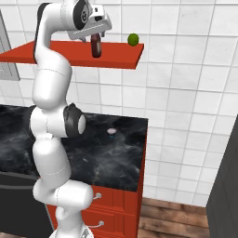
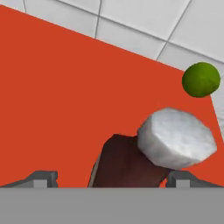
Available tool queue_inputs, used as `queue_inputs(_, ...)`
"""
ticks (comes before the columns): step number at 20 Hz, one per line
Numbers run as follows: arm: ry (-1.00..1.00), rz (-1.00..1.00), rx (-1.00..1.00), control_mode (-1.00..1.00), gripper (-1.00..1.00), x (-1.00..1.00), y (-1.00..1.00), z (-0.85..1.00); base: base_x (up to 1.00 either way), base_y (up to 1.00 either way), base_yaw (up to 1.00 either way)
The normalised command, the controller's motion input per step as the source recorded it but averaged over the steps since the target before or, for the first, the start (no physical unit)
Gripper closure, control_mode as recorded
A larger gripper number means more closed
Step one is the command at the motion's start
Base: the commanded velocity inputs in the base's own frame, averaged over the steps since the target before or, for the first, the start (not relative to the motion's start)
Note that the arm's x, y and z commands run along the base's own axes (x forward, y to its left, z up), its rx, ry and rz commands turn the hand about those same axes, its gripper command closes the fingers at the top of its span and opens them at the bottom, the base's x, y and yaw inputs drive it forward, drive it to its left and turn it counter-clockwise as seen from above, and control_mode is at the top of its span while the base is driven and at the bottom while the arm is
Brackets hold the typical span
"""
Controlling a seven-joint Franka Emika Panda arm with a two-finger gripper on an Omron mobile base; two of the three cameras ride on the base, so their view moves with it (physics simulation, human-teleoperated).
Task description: Pick the ketchup and ketchup from the counter and place them in the cabinet.
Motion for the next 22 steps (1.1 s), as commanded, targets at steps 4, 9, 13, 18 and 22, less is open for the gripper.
queue_inputs(4,-0.13,0.01,-0.03,-1.00,-1.00,-0.42,0.00,0.00,0.00,0.00,0.00)
queue_inputs(9,-0.12,0.00,0.00,-1.00,-1.00,-0.29,0.00,0.00,0.00,0.00,0.00)
queue_inputs(13,-0.14,0.00,0.00,-1.00,-1.00,-0.89,0.02,0.00,0.00,0.00,0.00)
queue_inputs(18,-0.14,0.00,0.03,-1.00,-1.00,-1.00,0.19,-0.24,0.00,0.00,0.00)
queue_inputs(22,-0.07,-0.02,0.08,-1.00,-1.00,-1.00,0.25,-0.38,0.00,0.00,0.00)
